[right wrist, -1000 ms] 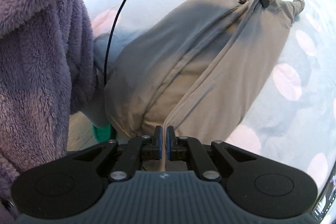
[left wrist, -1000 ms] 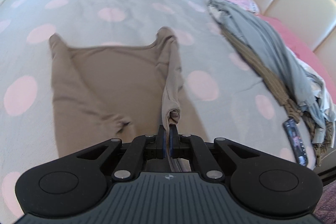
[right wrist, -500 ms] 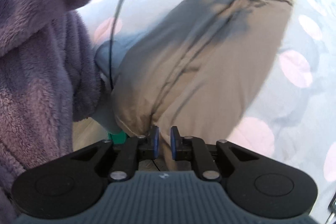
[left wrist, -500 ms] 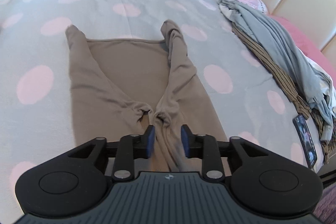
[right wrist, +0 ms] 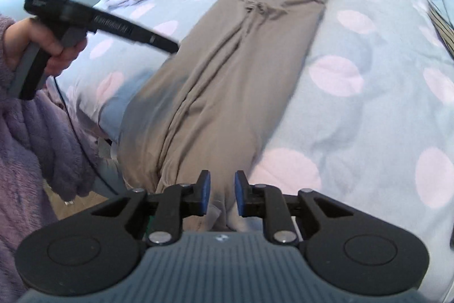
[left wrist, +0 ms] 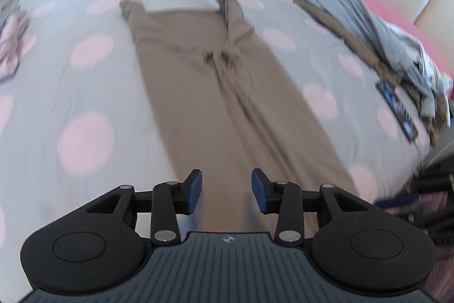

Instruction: Fold clothes

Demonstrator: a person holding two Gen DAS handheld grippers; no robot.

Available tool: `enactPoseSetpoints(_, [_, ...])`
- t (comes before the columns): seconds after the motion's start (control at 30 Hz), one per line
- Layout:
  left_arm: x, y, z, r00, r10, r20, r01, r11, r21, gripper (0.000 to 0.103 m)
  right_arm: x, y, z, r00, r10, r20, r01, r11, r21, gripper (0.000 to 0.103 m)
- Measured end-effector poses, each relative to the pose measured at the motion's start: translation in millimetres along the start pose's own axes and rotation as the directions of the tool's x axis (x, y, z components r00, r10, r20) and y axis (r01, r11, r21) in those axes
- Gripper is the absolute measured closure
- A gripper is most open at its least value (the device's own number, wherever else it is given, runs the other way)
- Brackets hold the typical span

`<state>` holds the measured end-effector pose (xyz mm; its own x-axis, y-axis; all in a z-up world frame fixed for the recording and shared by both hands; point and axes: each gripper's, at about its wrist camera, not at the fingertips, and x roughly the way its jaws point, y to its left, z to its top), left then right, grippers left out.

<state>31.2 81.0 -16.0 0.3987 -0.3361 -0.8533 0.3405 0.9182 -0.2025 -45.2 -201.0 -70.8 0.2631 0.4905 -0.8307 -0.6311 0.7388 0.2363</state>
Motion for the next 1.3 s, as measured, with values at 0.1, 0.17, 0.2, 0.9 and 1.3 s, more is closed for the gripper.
enactPoseSetpoints(0.1, [-4, -2, -20, 1.000, 0.010, -0.026, -0.010, 1.000, 0.006, 0.067, 13, 12, -5, 0.995, 0.047, -0.085, -0.051, 0.998, -0.045, 0.082])
enactPoseSetpoints(0.17, [-8, -4, -32, 0.999, 0.014, -0.032, -0.014, 1.000, 0.004, 0.067, 21, 22, -13, 0.985, 0.088, -0.147, -0.099, 0.992, -0.073, 0.082])
enactPoseSetpoints(0.2, [-10, -4, -38, 0.999, 0.017, -0.033, -0.017, 1.000, 0.001, 0.067, 24, 28, -17, 0.978, 0.106, -0.178, -0.123, 0.989, -0.087, 0.082])
enactPoseSetpoints(0.9, [-34, -60, -88, 0.996, -0.075, -0.040, 0.079, 0.991, 0.111, 0.066, 8, -11, -17, 0.988, -0.064, -0.141, 0.076, 0.994, 0.081, 0.080])
enactPoseSetpoints(1.3, [4, -117, -94, 0.979, -0.172, -0.113, 0.199, 0.932, 0.304, 0.066, 21, -7, -18, 0.990, -0.026, -0.139, 0.020, 0.999, -0.044, 0.082])
